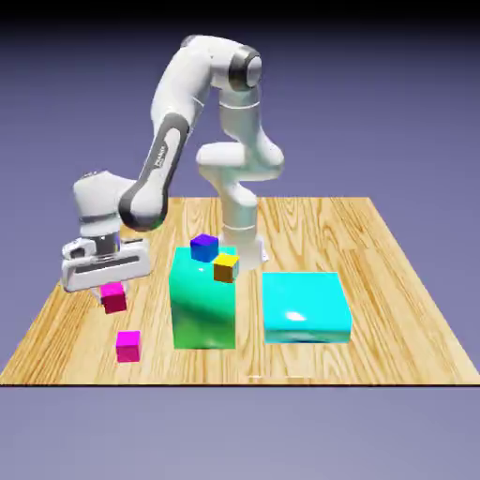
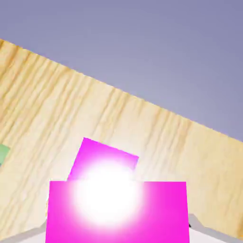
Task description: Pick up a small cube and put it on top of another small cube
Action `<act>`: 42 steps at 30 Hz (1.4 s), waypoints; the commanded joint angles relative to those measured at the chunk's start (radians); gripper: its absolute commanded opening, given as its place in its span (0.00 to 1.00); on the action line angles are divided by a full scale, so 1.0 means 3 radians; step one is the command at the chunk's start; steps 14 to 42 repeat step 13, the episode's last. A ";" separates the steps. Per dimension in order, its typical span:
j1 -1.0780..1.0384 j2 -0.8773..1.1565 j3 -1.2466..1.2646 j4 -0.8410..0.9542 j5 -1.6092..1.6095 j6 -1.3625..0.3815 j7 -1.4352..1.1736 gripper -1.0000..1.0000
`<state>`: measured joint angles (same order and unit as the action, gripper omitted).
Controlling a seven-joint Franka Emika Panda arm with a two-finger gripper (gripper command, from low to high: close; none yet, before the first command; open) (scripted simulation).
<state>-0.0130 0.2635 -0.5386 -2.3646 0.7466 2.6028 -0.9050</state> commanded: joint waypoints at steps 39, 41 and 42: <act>0.0051 -0.0113 -0.0083 -0.0039 -0.0144 -0.0041 0.0105 1.00; 0.0051 -0.0113 -0.0083 -0.0039 -0.0144 -0.0041 0.0105 1.00; 0.0051 -0.0113 -0.0083 -0.0039 -0.0144 -0.0041 0.0105 1.00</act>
